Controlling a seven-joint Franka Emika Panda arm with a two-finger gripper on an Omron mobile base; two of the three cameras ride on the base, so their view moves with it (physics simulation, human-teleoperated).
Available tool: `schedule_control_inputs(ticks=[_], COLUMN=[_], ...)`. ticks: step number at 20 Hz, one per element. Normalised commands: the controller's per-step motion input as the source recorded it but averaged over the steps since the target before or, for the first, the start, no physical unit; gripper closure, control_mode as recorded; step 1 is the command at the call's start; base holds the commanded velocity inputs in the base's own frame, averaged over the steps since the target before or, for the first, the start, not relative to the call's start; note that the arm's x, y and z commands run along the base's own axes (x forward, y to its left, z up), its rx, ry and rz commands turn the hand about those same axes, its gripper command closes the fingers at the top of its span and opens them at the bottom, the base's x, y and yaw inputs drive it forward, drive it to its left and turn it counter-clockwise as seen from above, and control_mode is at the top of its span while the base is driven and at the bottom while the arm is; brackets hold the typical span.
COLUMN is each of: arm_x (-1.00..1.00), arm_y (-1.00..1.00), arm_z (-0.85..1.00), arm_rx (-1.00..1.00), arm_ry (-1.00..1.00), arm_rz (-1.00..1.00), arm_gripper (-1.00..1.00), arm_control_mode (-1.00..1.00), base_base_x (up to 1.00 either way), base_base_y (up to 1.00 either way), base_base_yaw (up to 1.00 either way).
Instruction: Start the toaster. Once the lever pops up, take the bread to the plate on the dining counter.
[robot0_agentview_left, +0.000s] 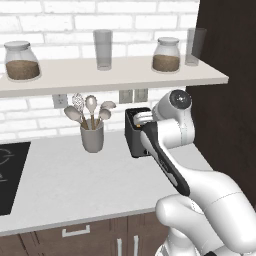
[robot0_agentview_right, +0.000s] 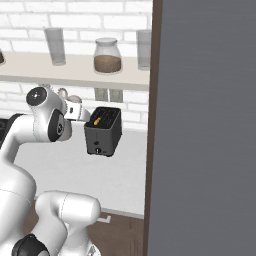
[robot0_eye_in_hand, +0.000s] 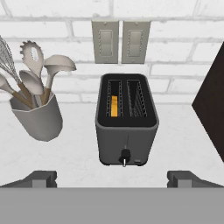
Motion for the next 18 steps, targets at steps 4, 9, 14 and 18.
schedule_control_inputs(ticks=[4, 9, 14, 18], arm_x=[0.00, 0.00, 0.00, 0.00], arm_y=[0.00, 0.00, 0.00, 0.00], arm_z=[0.00, 0.00, 0.00, 0.00], arm_rx=[0.00, 0.00, 0.00, 0.00], arm_ry=[0.00, 0.00, 0.00, 0.00], arm_rz=[0.00, 0.00, 0.00, 0.00], arm_gripper=[-1.00, -1.00, -1.00, -1.00], arm_control_mode=[-1.00, -1.00, -1.00, -1.00], base_base_x=[0.00, 0.00, 0.00, 0.00], base_base_y=[0.00, 0.00, 0.00, 0.00], base_base_yaw=[0.00, 0.00, 0.00, 0.00])
